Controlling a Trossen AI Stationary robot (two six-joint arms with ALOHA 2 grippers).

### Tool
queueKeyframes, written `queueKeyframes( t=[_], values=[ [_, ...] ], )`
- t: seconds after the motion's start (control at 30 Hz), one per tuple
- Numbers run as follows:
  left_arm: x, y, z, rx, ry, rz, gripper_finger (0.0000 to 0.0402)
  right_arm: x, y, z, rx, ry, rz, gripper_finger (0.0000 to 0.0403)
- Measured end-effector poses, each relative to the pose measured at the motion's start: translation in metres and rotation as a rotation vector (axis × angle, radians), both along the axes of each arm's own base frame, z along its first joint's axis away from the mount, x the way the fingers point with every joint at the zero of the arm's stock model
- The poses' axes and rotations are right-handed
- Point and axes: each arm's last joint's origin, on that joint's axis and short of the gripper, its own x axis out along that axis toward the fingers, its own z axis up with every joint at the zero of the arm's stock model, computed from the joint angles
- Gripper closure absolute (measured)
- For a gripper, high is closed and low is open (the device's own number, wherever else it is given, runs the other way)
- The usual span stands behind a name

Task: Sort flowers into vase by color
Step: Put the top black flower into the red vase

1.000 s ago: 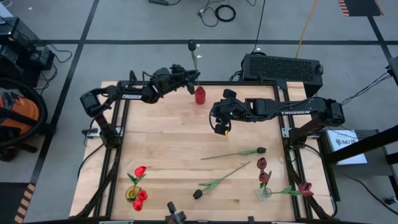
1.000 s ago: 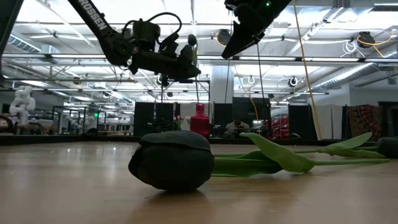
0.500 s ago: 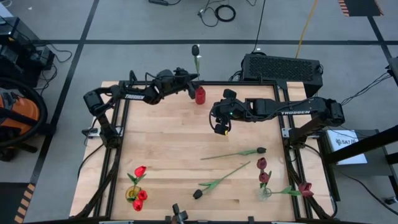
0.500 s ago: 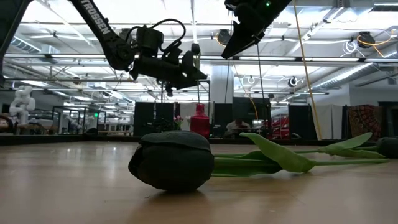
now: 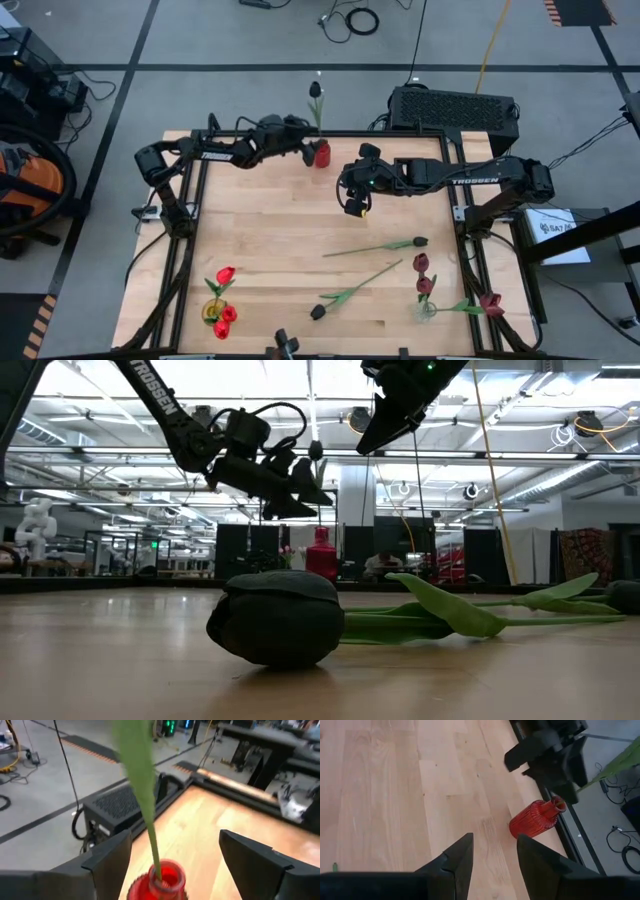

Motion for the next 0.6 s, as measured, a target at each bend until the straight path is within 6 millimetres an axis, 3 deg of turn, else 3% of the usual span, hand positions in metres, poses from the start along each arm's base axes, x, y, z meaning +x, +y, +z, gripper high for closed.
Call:
queueKeyframes(
  t=[0.3, 0.6],
  values=[
    [-0.002, 0.001, -0.001, 0.026, 0.039, 0.12, 0.0086, -0.001, 0.0, -0.001, 0.001, 0.017, 0.0, 0.0259],
    [-0.01, -0.014, 0.029, 0.002, 0.024, 0.097, 0.0085, -0.009, 0.001, -0.006, 0.027, 0.1, -0.019, 0.0259]
  ],
)
